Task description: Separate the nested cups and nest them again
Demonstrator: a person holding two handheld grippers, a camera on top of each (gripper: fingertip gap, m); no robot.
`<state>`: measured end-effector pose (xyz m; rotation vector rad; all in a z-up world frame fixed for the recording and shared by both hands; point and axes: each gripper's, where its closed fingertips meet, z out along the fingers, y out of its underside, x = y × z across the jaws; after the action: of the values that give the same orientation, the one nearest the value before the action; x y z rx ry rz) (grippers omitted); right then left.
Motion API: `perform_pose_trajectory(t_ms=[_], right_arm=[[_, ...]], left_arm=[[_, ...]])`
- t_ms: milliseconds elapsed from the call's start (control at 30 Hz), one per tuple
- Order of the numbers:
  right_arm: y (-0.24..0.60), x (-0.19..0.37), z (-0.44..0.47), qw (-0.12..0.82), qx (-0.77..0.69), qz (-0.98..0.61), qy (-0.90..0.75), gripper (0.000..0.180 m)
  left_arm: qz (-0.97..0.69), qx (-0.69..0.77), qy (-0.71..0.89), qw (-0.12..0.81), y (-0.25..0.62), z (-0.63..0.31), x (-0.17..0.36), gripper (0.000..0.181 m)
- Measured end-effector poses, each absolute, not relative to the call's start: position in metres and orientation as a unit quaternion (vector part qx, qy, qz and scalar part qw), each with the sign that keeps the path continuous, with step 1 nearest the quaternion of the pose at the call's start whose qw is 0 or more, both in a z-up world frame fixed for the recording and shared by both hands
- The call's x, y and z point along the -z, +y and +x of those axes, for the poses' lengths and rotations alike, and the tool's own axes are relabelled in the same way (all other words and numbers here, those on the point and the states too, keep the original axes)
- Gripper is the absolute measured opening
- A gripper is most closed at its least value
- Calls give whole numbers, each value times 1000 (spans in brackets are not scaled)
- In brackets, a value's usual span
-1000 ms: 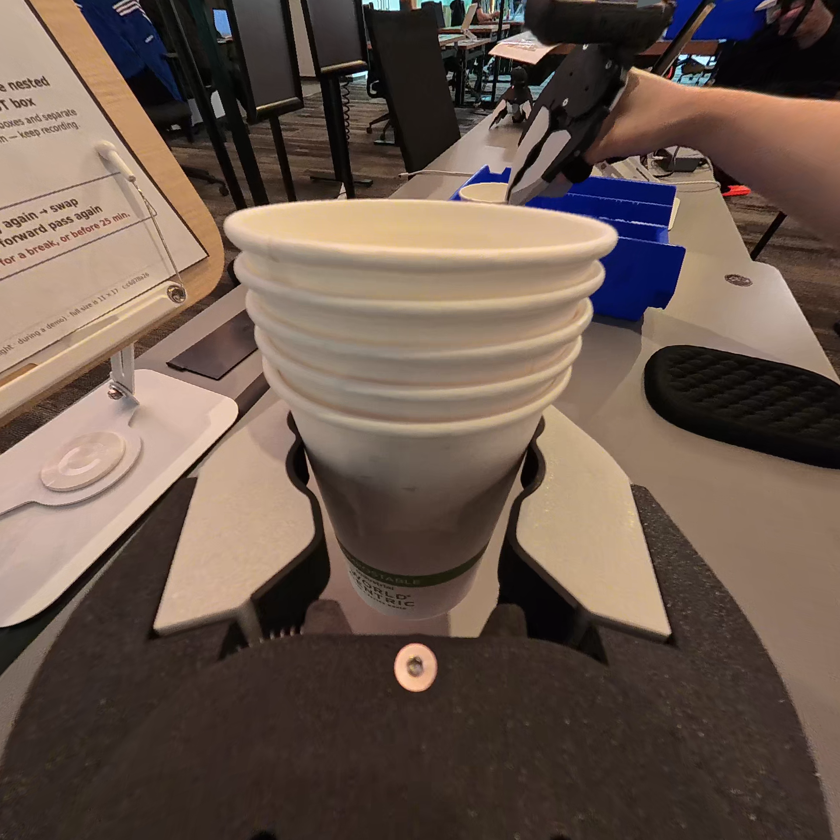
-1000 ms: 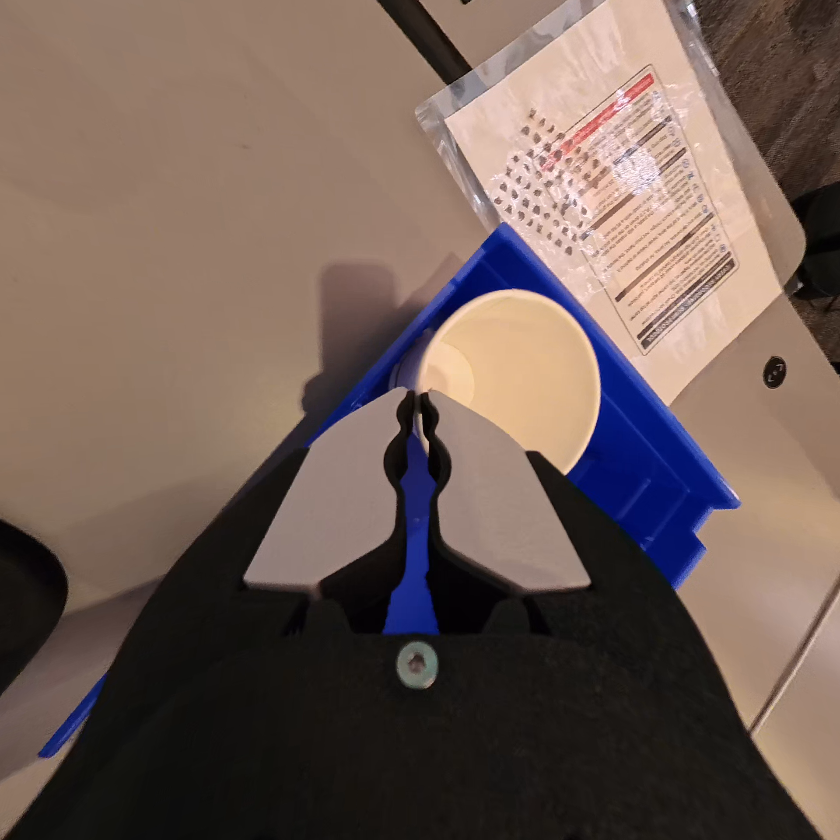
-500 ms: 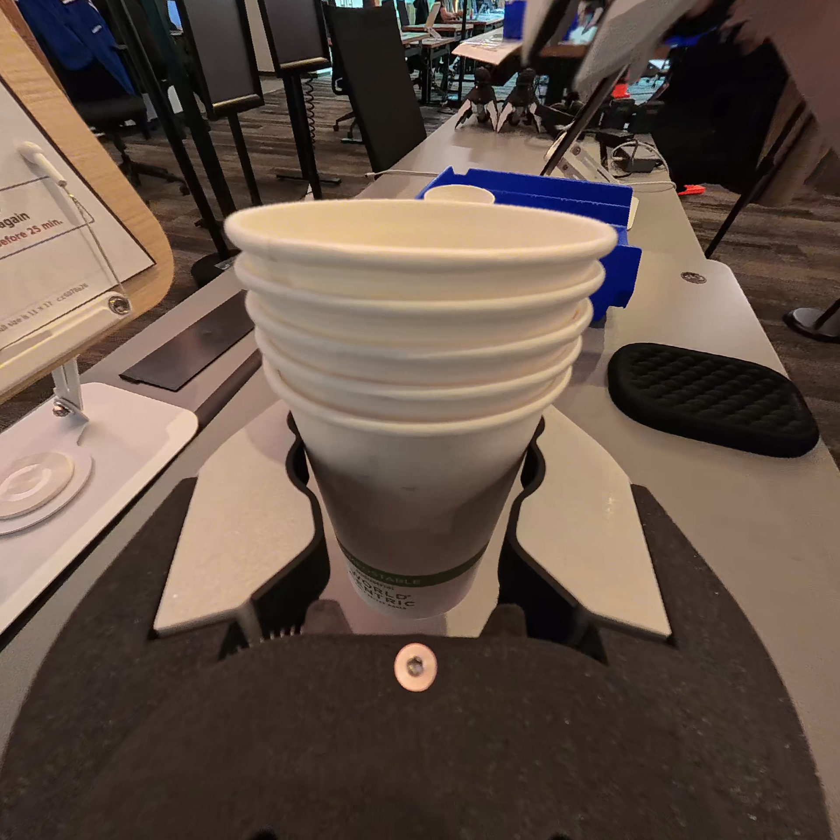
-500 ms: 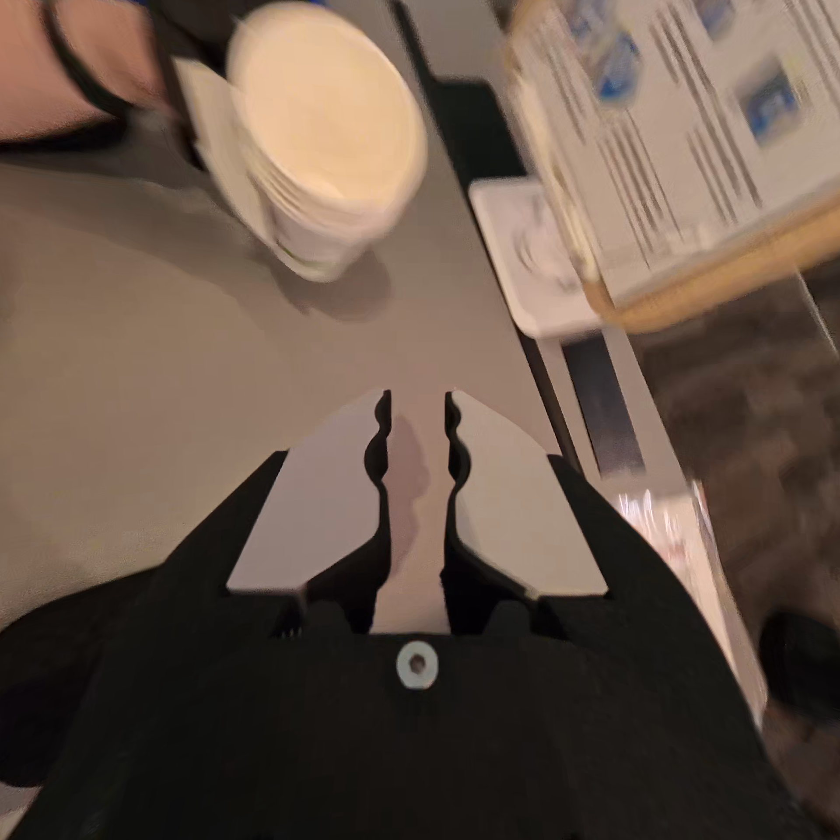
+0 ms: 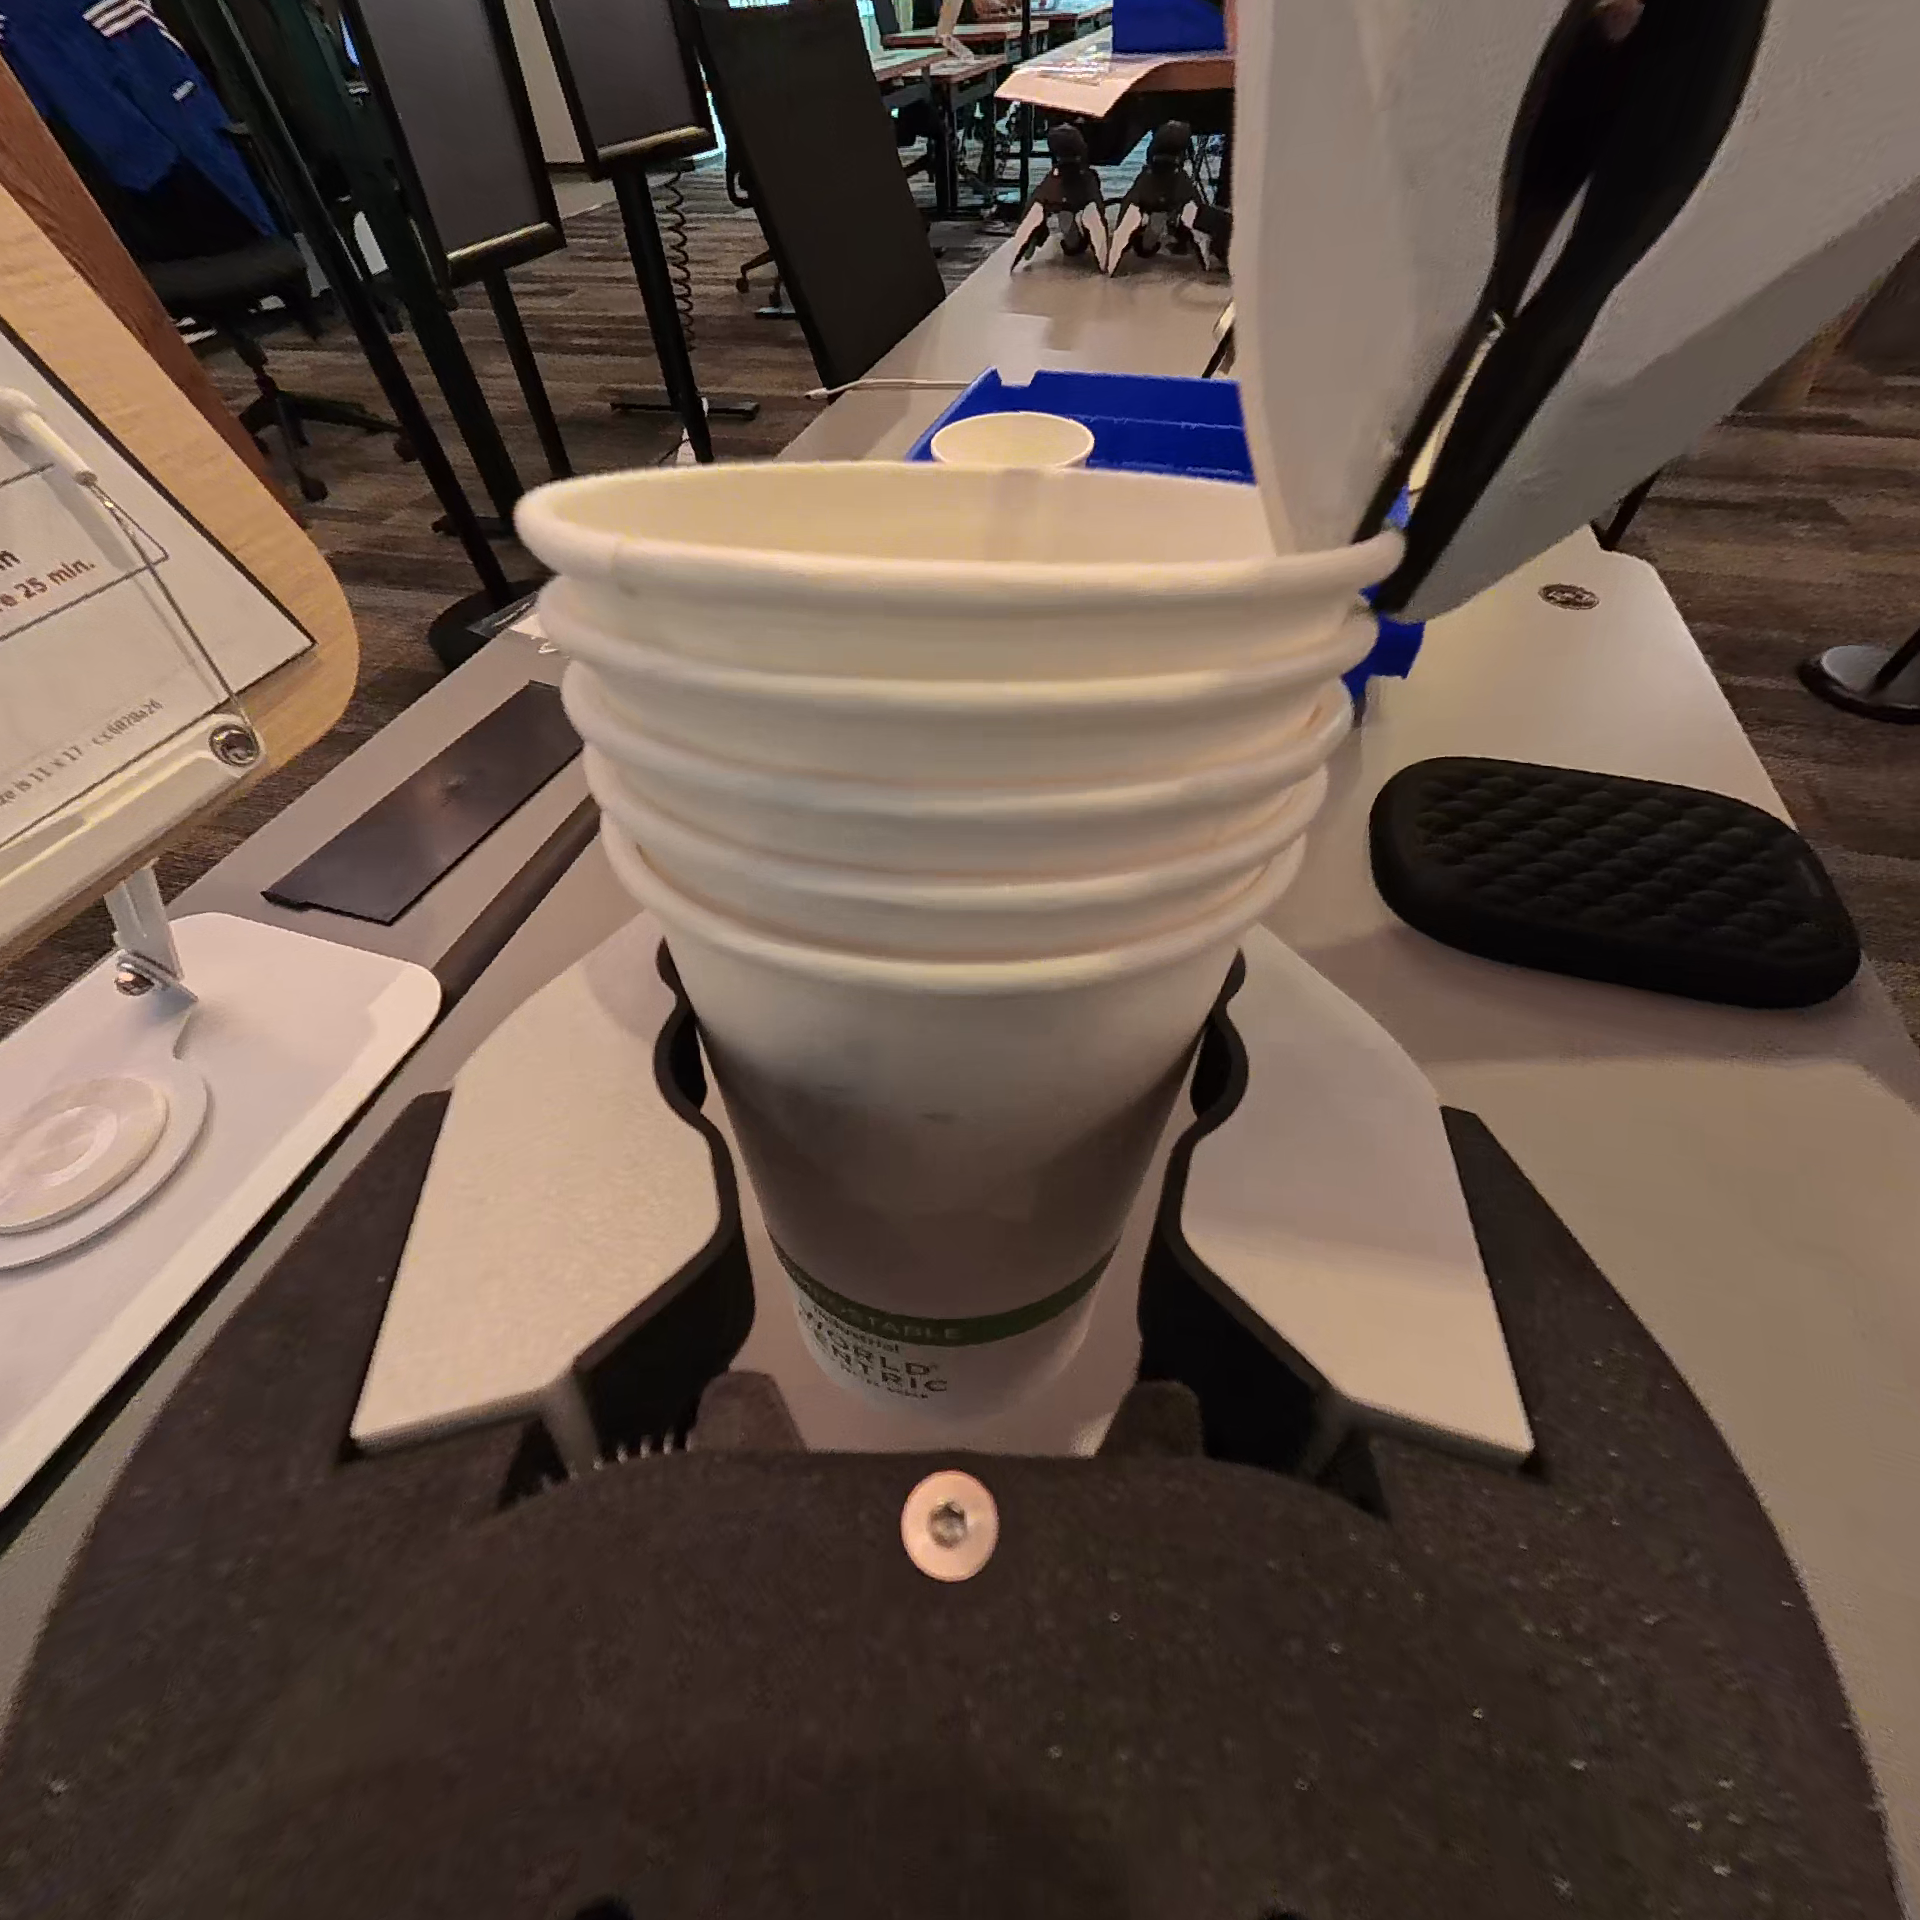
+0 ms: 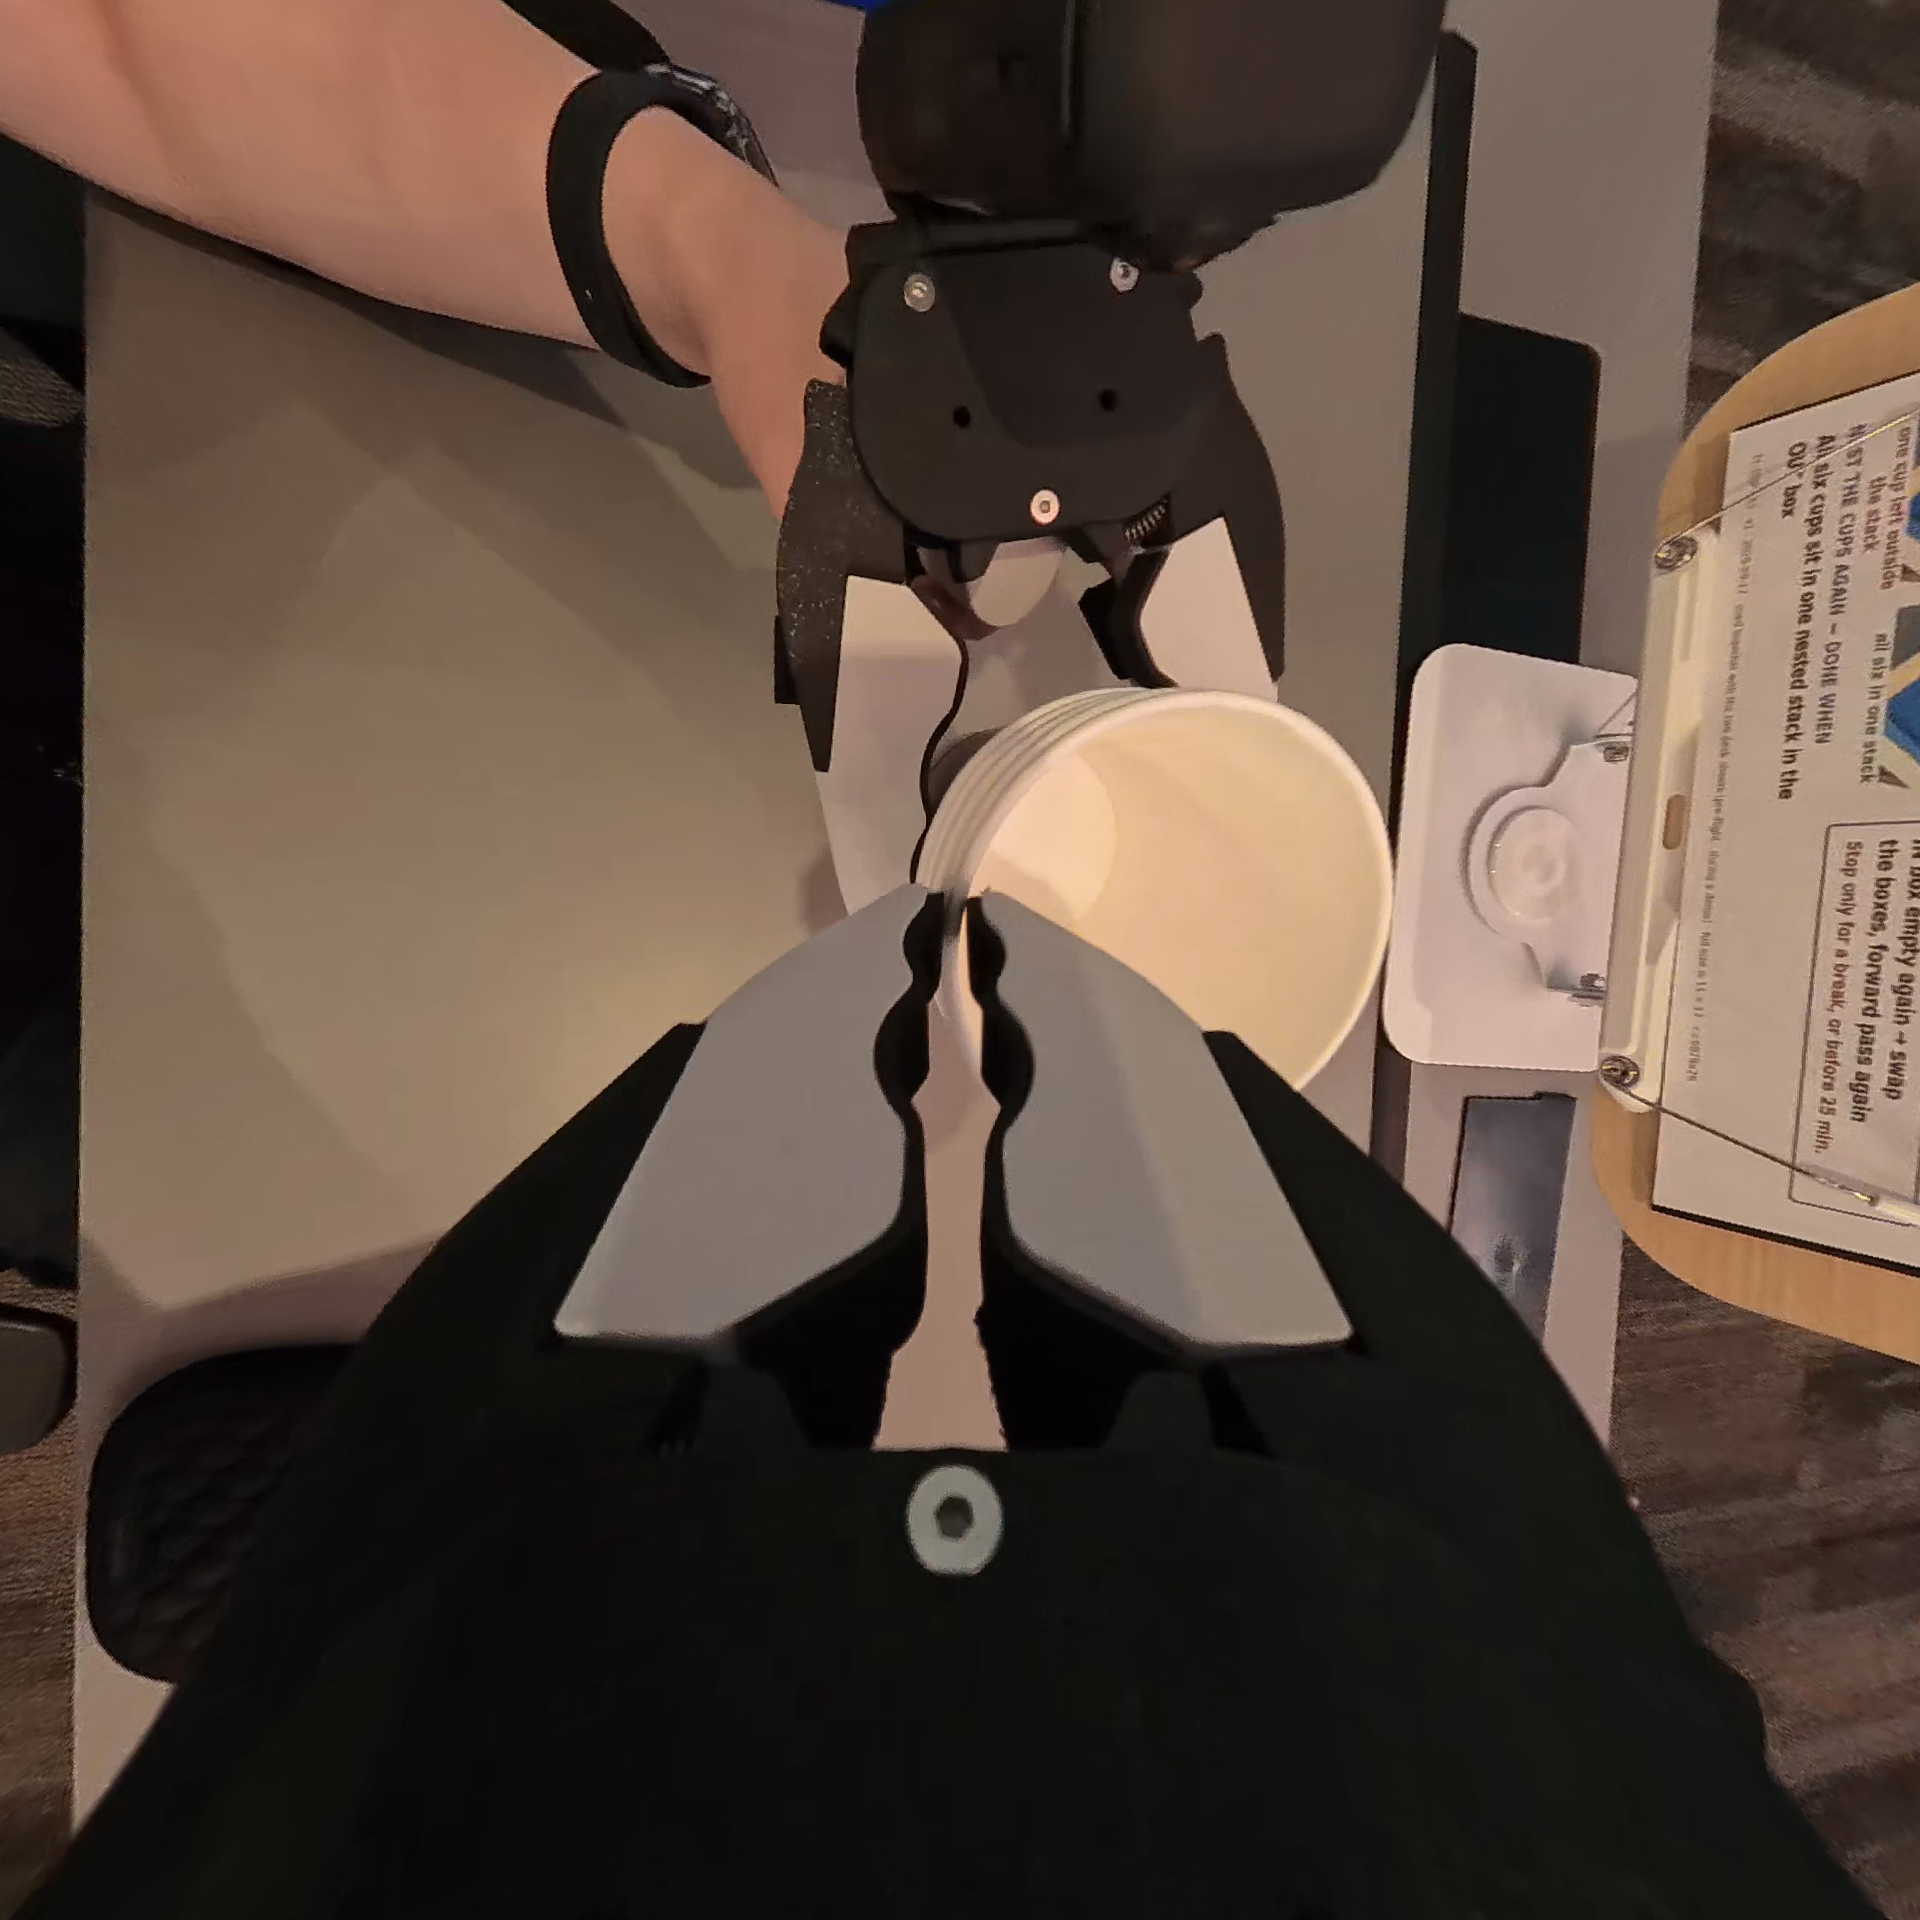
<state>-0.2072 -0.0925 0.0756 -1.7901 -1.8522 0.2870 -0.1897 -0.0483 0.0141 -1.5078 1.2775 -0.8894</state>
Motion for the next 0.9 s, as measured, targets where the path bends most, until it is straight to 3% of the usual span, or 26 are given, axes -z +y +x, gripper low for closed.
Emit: perform_pose_trajectory(t_ms=[300, 633, 767, 900], right_arm=[[-93, -88, -205, 263, -118, -671, -683, 3], [-86, -149, -185, 343, -79, -672, -651, 2], [-91, -196, -140, 396, -51, -684, -611, 2], [-90, -222, -37, 414, 38, -746, -521, 2]], left_arm=[[-613, 379, 512, 468, -51, -187, -18, 93], [-633, 363, 509, 456, -40, -189, -1, 93], [-639, 363, 507, 450, -37, -189, 5, 93], [-645, 352, 504, 454, -31, -194, 6, 93]])
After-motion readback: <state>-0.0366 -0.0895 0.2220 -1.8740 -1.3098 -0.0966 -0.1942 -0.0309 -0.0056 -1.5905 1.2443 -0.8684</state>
